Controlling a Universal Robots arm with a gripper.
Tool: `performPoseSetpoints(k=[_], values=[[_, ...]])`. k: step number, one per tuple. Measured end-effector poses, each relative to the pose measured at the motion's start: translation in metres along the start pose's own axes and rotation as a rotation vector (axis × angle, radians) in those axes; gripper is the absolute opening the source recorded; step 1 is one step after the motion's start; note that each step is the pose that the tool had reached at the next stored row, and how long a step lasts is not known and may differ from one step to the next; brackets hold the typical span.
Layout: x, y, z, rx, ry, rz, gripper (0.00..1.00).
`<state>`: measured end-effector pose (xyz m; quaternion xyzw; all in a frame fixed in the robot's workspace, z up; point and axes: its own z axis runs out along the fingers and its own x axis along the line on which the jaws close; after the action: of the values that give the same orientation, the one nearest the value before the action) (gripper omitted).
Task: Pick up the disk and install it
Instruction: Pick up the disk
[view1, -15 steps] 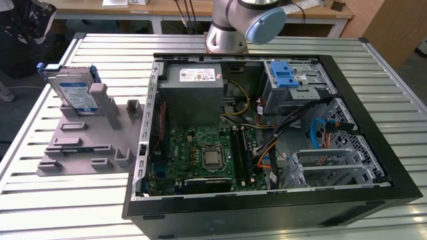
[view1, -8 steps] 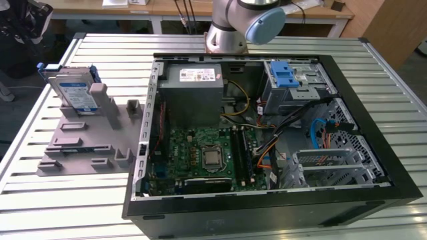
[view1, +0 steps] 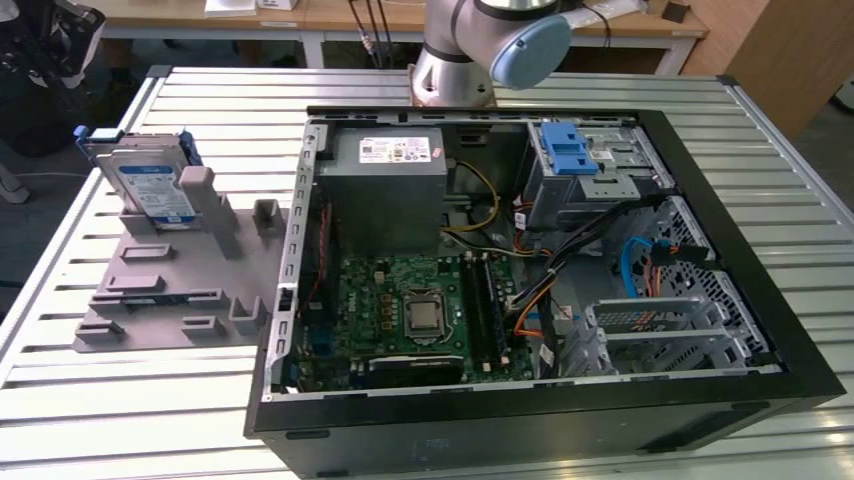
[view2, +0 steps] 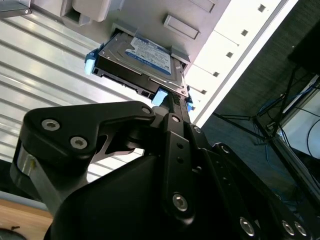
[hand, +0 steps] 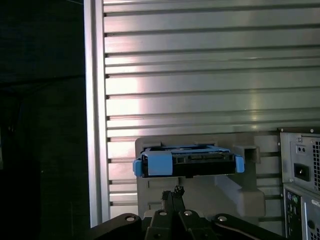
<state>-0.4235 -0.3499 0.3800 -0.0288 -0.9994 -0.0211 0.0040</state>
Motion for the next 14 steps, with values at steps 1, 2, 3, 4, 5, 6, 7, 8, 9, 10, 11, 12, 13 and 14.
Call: performPoseSetpoints(k=[1,2,3,4,5,6,7,8,9,10,11,12,13,14], values=[[0.0001,0.0000,0.0000,0.0001,0.0004,-0.008,0.11],[0.0001,0.0000,0.0001,0.0002,0.0008,-0.019,0.11],[0.0001,0.0000,0.0001,0.0003,0.0013,-0.031,0.11],[0.0002,0.0000,0.0001,0.0004,0.0019,-0.044,0.11],[0.0002,0.0000,0.0001,0.0005,0.0025,-0.059,0.11],[0.0003,0.0000,0.0002,0.0006,0.0029,-0.072,0.11],[0.0003,0.0000,0.0002,0.0007,0.0035,-0.085,0.11],[0.0003,0.0000,0.0002,0.0008,0.0040,-0.098,0.11],[0.0004,0.0000,0.0002,0.0010,0.0047,-0.111,0.11],[0.0004,0.0000,0.0002,0.0011,0.0052,-0.125,0.11],[0.0005,0.0000,0.0003,0.0012,0.0057,-0.139,0.11],[0.0005,0.0000,0.0003,0.0014,0.0064,-0.154,0.11],[0.0005,0.0000,0.0003,0.0015,0.0070,-0.170,0.11],[0.0005,0.0000,0.0003,0.0016,0.0077,-0.186,0.11]])
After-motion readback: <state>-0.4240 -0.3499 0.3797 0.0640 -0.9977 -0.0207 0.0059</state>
